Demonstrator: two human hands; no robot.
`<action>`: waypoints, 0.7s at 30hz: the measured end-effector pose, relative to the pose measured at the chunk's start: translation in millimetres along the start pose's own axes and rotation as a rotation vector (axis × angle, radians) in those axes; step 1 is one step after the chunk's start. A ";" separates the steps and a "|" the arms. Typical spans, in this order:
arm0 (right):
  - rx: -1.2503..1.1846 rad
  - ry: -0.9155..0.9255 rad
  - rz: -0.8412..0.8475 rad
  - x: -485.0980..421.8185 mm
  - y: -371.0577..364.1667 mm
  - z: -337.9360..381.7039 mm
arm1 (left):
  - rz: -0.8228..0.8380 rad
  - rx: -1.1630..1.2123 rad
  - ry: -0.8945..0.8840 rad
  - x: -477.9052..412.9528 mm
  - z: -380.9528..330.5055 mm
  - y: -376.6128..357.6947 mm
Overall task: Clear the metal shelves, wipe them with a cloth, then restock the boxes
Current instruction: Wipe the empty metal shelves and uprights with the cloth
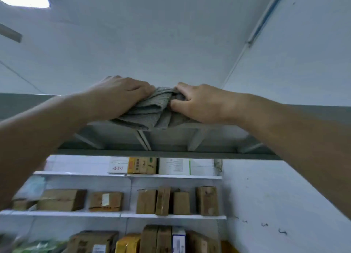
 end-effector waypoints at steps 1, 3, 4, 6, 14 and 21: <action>0.022 0.019 -0.014 -2.0 -1.0 7.9 | -0.015 0.029 0.041 13.0 -7.5 8.8; 0.092 0.075 -0.107 1.2 3.9 21.8 | -0.135 0.103 0.072 31.9 -16.3 20.1; 0.098 0.122 -0.158 2.0 4.1 33.2 | -0.179 0.110 0.081 44.6 -16.3 25.9; 0.099 0.209 -0.195 11.1 -1.7 53.7 | -0.224 0.065 0.073 69.0 -13.8 25.1; 0.112 0.170 -0.312 -0.2 -11.6 109.7 | -0.182 -0.119 0.038 126.5 26.9 31.6; 0.235 0.055 -0.445 -9.9 -32.1 177.7 | -0.207 -0.185 -0.041 173.4 80.2 31.3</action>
Point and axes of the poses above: each hand's wrist, its own x-axis away from the middle knuckle, its own y-axis out of the back of the hand, z = x × y, the point moved 10 cm from there along -x, towards the middle knuckle, and after that the axes turned 13 degrees about -y, right-handed, at the moved point
